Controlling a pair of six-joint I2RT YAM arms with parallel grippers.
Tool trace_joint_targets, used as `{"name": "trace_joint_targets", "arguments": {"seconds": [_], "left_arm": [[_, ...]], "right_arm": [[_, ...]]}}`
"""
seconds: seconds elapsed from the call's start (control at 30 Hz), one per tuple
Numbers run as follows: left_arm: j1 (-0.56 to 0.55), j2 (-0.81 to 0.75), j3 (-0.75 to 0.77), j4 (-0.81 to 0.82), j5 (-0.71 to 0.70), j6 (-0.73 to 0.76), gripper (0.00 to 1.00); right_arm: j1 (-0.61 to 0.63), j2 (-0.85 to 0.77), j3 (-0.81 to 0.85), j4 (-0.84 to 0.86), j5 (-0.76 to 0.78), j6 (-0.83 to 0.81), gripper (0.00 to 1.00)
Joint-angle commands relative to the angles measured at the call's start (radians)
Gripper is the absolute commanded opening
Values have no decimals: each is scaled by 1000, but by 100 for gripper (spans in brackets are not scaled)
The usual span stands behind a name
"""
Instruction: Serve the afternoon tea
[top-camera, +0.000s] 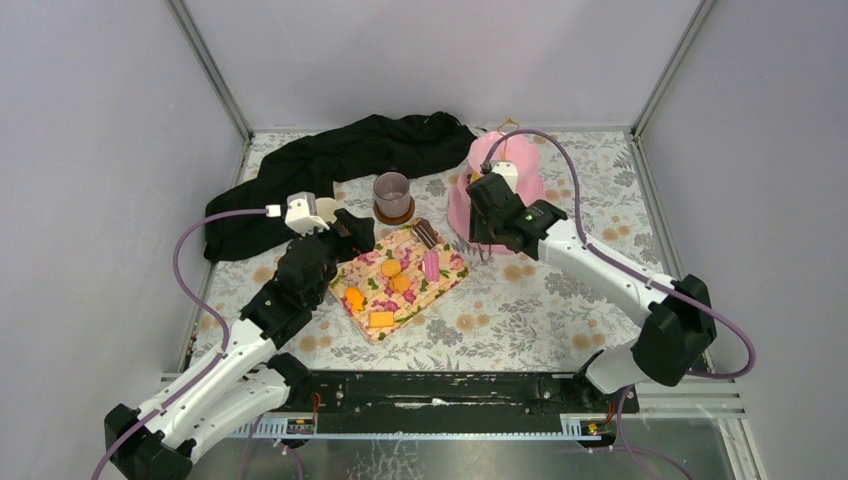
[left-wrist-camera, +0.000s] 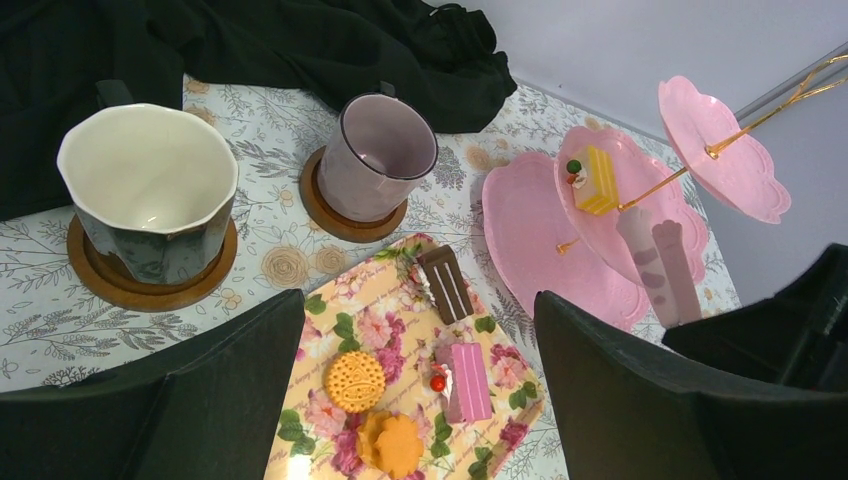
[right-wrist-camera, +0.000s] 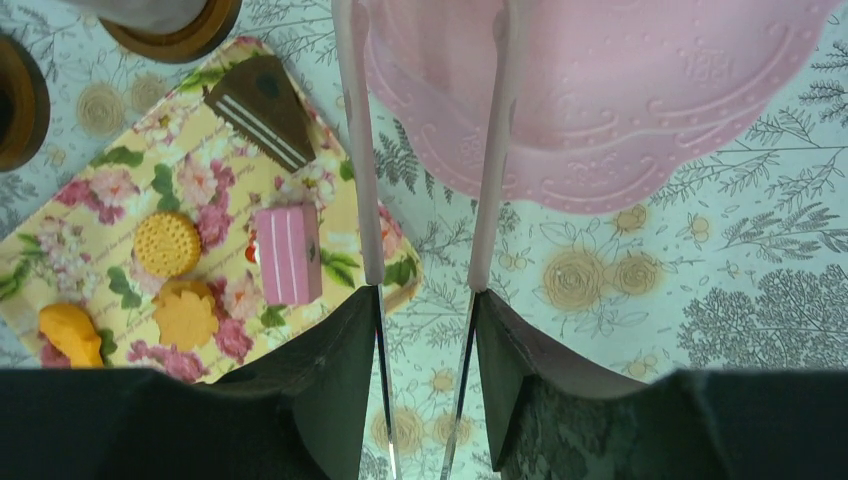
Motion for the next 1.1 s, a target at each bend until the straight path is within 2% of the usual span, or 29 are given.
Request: {"name": "trace_joint_targets", "arguments": {"seconds": [0.0, 0.37, 0.67, 1.07], "left_arm": [[8, 0, -9, 69, -2, -11, 92], [10, 7, -9, 69, -6, -11, 92], [12, 8, -9, 68, -9, -8, 92], [13, 7, -11, 67, -9, -11, 92]], "right_arm": [[54, -88, -23, -23, 72, 9, 46], [230, -163, -178, -24, 103, 129, 46], [355, -76, -222, 35, 100, 206, 46], [410, 20, -239, 119, 57, 257, 48]]}}
